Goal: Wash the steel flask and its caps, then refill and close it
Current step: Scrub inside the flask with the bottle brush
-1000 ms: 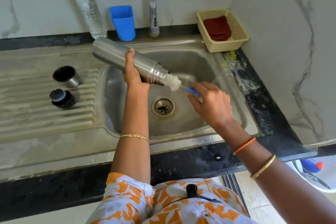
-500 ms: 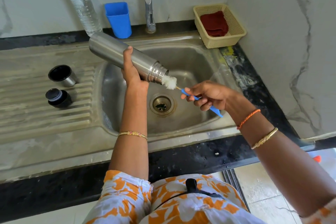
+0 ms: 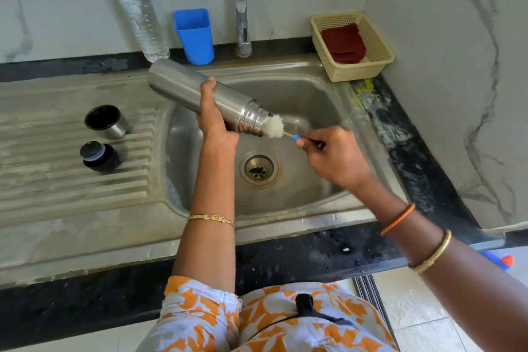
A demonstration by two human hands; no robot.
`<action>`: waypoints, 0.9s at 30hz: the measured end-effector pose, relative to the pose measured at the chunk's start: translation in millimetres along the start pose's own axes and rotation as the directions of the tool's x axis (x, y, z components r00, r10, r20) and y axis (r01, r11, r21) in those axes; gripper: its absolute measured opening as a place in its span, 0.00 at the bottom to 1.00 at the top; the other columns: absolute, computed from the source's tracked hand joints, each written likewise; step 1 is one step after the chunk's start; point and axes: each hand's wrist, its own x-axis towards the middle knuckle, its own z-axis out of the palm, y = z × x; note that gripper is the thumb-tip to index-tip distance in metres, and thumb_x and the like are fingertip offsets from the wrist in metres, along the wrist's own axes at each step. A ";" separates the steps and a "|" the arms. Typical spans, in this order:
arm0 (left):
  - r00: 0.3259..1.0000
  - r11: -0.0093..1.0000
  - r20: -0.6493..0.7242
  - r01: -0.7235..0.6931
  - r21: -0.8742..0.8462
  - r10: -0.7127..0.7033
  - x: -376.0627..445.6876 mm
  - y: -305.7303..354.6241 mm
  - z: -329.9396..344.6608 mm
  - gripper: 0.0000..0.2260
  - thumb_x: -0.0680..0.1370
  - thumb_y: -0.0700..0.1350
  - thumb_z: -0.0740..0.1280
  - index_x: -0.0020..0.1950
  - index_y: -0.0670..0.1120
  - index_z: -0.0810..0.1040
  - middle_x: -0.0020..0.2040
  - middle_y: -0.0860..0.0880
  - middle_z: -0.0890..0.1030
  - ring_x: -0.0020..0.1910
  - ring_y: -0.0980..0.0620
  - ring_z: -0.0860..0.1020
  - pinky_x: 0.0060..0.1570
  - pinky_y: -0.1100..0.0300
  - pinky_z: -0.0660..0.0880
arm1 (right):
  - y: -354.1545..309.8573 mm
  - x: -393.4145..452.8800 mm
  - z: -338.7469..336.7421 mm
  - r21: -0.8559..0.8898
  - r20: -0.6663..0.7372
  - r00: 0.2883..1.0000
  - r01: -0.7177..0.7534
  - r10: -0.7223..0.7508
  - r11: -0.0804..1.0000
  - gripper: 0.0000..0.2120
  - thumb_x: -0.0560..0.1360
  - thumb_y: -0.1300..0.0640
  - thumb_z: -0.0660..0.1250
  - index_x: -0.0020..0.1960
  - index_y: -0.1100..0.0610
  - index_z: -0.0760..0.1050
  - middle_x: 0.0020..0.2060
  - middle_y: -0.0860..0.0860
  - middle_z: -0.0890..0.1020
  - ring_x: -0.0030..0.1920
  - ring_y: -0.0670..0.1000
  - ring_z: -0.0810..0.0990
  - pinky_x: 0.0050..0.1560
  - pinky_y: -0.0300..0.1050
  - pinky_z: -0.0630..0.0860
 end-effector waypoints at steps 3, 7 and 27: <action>0.997 0.995 0.045 0.051 0.090 -0.055 -10.1 -10.1 6.0 0.29 0.71 0.53 0.73 0.66 0.42 0.70 0.51 0.41 0.79 0.46 0.44 0.81 0.38 0.51 0.80 | -12.2 24.3 -16.1 0.448 0.608 0.742 -0.615 0.284 0.648 0.11 0.80 0.56 0.61 0.46 0.62 0.78 0.26 0.48 0.68 0.20 0.43 0.60 0.18 0.34 0.56; 0.998 0.994 0.033 0.049 0.098 -0.053 -8.7 -12.0 10.0 0.31 0.69 0.52 0.75 0.67 0.42 0.70 0.55 0.40 0.79 0.50 0.42 0.81 0.44 0.47 0.81 | -13.2 22.8 -12.2 0.473 0.639 0.735 -0.607 0.226 0.638 0.16 0.81 0.54 0.60 0.52 0.67 0.77 0.28 0.49 0.72 0.21 0.42 0.64 0.19 0.34 0.62; 0.996 0.990 -0.050 0.081 0.119 -0.075 -6.3 -6.1 -3.4 0.33 0.68 0.55 0.76 0.67 0.45 0.69 0.57 0.40 0.79 0.52 0.41 0.81 0.49 0.42 0.80 | -3.0 -4.1 -8.0 0.218 0.322 0.925 -0.280 0.202 0.935 0.11 0.79 0.55 0.63 0.53 0.62 0.79 0.36 0.49 0.80 0.28 0.46 0.73 0.28 0.38 0.71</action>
